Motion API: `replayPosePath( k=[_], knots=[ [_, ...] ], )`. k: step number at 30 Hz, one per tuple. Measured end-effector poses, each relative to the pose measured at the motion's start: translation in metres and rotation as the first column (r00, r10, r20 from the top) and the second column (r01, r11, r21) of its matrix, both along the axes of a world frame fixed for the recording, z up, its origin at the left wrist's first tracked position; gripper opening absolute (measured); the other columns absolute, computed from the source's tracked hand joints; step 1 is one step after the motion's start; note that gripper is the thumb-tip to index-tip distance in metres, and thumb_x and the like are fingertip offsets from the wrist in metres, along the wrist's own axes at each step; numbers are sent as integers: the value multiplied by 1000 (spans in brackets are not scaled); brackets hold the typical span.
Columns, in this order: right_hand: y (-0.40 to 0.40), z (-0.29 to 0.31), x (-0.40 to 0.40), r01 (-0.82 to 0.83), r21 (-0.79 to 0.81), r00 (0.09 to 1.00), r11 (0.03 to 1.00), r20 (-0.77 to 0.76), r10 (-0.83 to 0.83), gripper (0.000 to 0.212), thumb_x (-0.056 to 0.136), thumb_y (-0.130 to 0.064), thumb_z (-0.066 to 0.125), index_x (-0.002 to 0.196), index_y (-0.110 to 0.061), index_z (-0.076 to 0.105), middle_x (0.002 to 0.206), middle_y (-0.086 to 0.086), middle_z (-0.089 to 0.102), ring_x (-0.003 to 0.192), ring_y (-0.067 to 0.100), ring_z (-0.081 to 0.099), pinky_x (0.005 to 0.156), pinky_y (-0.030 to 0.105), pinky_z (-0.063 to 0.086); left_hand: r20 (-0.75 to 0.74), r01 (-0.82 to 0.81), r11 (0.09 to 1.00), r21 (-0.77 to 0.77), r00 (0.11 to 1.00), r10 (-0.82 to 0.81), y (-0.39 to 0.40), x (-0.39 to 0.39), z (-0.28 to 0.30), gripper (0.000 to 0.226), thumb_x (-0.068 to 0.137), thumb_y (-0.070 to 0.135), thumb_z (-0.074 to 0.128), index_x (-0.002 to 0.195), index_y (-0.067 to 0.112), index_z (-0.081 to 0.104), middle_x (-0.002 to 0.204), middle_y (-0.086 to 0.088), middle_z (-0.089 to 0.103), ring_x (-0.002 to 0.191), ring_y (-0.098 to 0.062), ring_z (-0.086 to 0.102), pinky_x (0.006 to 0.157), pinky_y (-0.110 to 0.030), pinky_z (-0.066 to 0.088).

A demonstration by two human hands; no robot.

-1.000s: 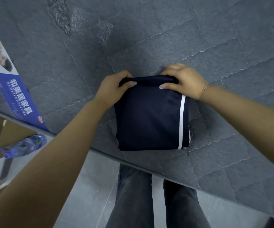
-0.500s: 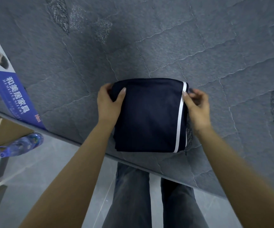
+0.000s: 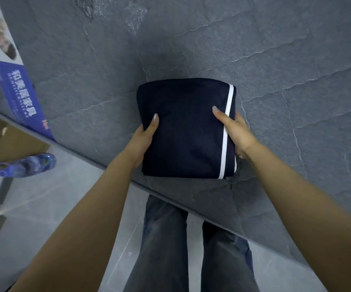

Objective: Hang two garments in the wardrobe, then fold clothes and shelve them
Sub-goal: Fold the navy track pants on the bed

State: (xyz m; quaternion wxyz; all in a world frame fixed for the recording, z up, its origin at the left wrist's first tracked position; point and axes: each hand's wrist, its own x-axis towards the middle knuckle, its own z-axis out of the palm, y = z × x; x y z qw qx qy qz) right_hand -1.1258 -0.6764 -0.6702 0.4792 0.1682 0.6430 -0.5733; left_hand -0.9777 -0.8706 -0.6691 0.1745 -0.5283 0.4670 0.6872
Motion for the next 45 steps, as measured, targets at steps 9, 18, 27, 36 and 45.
replayPosePath(
  k=[9, 18, 27, 36, 45],
  knots=[
    [66, 47, 26, -325, -104, 928, 940, 158, 338, 40, 77, -39, 79, 110, -17, 72, 106, 8, 74, 98, 24, 71, 71, 33, 59, -14, -300, 949, 94, 953, 303, 118, 81, 49, 86, 76, 75, 58, 141, 19, 48, 122, 3, 66, 102, -15, 68, 71, -24, 57],
    [86, 158, 107, -686, -225, 691, 692, 99, 716, 46, 77, -33, 79, 117, -15, 68, 111, 11, 72, 101, 29, 70, 72, 34, 59, -157, -644, 765, -5, 756, 636, 229, 204, 157, 66, 82, 71, 55, 130, 26, 57, 110, 7, 73, 97, -14, 71, 70, -24, 58],
    [46, 270, 295, -913, -296, 304, 279, -39, 952, 46, 73, -36, 82, 114, -21, 70, 110, 9, 73, 99, 27, 71, 70, 32, 58, -306, -918, 373, -138, 397, 865, 302, 390, 277, 60, 77, 72, 62, 124, 36, 58, 113, 11, 71, 97, -11, 70, 67, -22, 58],
    [103, 410, 554, -917, -325, -152, -230, -249, 957, 47, 73, -34, 82, 115, -19, 66, 106, 8, 74, 94, 26, 72, 69, 33, 59, -438, -972, -112, -206, -11, 899, 465, 607, 408, 42, 75, 57, 72, 107, 31, 63, 100, 7, 75, 89, -14, 72, 61, -21, 57],
    [235, 587, 778, -691, -370, -453, -621, -447, 771, 43, 79, -29, 78, 118, -15, 67, 109, 9, 73, 98, 27, 71, 73, 35, 59, -595, -769, -549, -328, -283, 752, 652, 750, 575, 38, 77, 48, 73, 104, 21, 65, 89, -1, 76, 80, -21, 74, 62, -30, 56]
  ],
)
